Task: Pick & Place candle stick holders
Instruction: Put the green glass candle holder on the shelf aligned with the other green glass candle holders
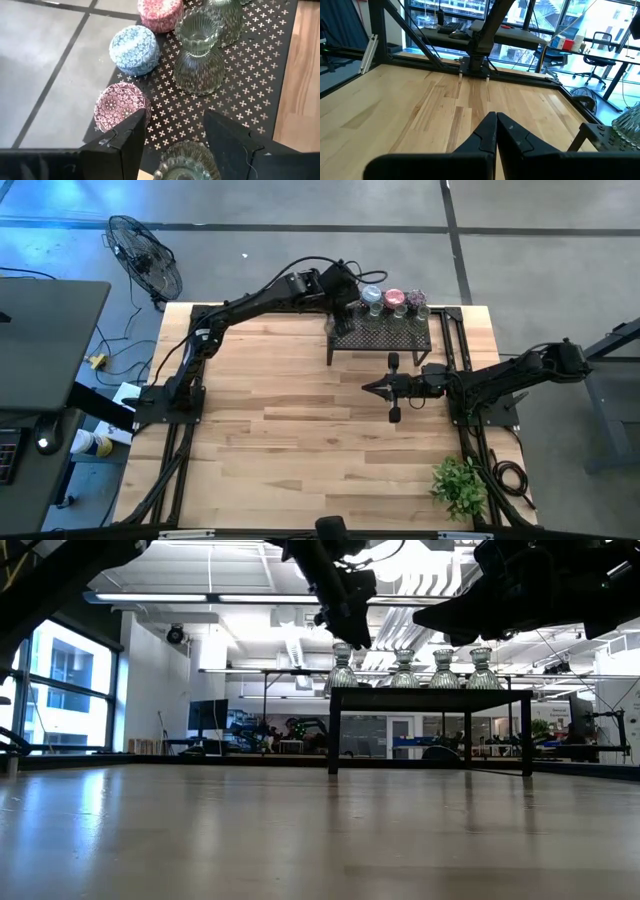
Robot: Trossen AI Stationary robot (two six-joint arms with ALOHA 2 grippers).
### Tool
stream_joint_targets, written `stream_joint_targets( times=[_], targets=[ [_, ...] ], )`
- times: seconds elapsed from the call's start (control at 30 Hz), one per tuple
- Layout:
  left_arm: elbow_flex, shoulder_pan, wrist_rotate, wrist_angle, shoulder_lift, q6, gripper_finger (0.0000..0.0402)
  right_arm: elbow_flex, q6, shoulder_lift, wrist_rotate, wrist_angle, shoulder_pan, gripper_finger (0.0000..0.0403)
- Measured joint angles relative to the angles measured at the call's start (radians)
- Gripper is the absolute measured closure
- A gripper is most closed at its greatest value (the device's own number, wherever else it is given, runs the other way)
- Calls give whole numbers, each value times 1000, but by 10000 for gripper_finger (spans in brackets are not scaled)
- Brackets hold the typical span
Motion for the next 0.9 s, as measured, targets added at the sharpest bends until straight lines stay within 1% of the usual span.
stream_joint_targets(
  times=[0.13,0.2,0.23,0.3,0.33,0.4,0.5,0.57,0.67,0.73,0.8,0.9],
  targets=[
    [47,0,-8,-42,0,32,209,0,0,0,0,0,0,402],
    [79,-10,-57,-85,-6,40,214,0,0,0,0,0,0,401],
    [63,-18,-104,-100,-34,41,222,0,0,0,0,0,0,401],
    [46,-45,-182,-164,-86,39,248,0,0,0,0,0,0,401],
    [48,-59,-197,-194,-114,25,266,0,0,0,-4,0,0,402],
    [49,-79,-183,-303,-169,-32,308,0,0,0,-17,0,0,402],
    [37,-109,-159,-384,-205,-110,377,0,-1,0,-34,0,0,401],
    [-18,-127,-178,-393,-220,-136,392,0,-3,0,-40,0,0,401],
    [-148,-140,-227,-345,-256,-186,383,0,-1,0,-49,0,0,402],
    [-267,-140,-243,-254,-288,-204,387,0,-1,0,-49,-1,0,401],
    [-402,-138,-217,-139,-318,-214,396,0,2,0,-50,-1,2,401],
    [-590,-110,-120,55,-371,-239,398,0,18,0,-51,-4,3,402]
  ],
)
